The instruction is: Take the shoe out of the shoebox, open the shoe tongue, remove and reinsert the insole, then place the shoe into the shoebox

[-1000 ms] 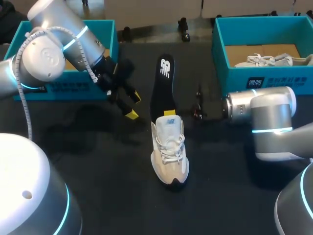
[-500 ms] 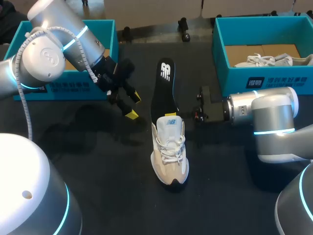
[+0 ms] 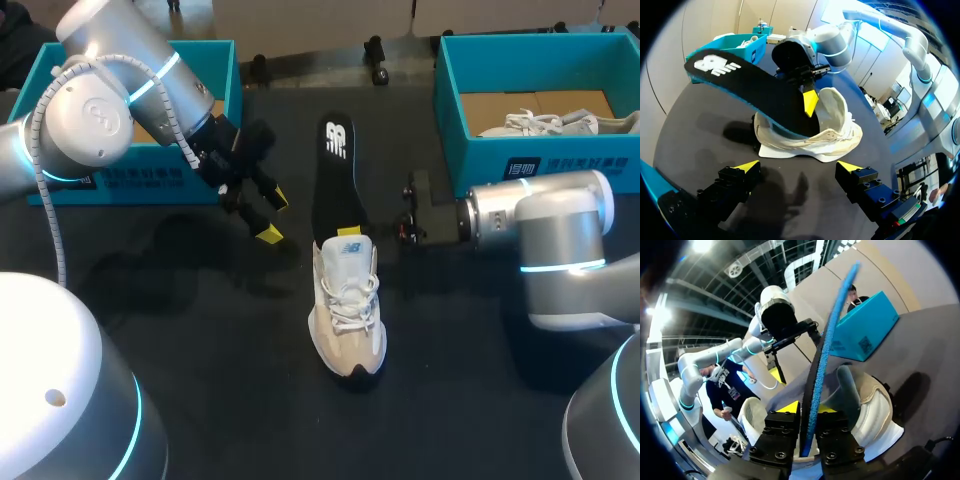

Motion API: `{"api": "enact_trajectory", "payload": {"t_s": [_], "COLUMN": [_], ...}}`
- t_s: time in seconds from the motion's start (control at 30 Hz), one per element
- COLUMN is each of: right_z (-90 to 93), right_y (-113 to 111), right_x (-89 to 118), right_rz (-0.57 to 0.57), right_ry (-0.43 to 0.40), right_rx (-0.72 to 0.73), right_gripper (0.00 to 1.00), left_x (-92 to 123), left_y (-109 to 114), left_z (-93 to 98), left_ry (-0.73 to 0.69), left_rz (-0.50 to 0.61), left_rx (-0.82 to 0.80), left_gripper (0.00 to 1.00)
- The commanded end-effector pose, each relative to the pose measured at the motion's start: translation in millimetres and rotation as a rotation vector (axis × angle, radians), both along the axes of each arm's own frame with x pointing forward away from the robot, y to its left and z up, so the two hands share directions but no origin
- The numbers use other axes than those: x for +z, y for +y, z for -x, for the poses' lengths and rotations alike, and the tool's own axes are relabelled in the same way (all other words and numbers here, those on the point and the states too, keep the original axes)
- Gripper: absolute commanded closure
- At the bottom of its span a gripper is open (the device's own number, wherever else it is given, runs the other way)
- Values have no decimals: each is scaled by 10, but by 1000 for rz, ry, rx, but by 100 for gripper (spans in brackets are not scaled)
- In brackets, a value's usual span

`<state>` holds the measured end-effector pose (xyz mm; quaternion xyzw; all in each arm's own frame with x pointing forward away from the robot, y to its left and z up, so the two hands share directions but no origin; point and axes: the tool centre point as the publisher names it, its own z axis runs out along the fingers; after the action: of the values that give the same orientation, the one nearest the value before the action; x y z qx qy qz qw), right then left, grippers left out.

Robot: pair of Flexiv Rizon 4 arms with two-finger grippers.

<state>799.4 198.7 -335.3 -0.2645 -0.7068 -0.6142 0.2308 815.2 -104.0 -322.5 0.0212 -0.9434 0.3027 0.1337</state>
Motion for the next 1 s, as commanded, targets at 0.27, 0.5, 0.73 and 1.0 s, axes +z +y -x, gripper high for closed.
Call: {"api": "enact_trajectory", "payload": {"t_s": [0.27,0.5,0.73,1.0], "right_z": [-55,-58,22,91], "right_y": [24,28,47,36], "right_x": [5,-13,-85,-115], "right_rz": [1,6,6,12], "right_ry": [-10,-21,-22,-3], "right_rx": [6,6,6,1], "right_gripper": [84,100,100,100], "left_x": [3,3,3,3], "left_y": [1,1,1,1], "left_z": [2,2,2,2], "left_ry": [0,0,0,0], "left_rz": [-3,-3,-3,-3], "left_rx": [0,0,0,0], "left_gripper": [0,0,0,0]}}
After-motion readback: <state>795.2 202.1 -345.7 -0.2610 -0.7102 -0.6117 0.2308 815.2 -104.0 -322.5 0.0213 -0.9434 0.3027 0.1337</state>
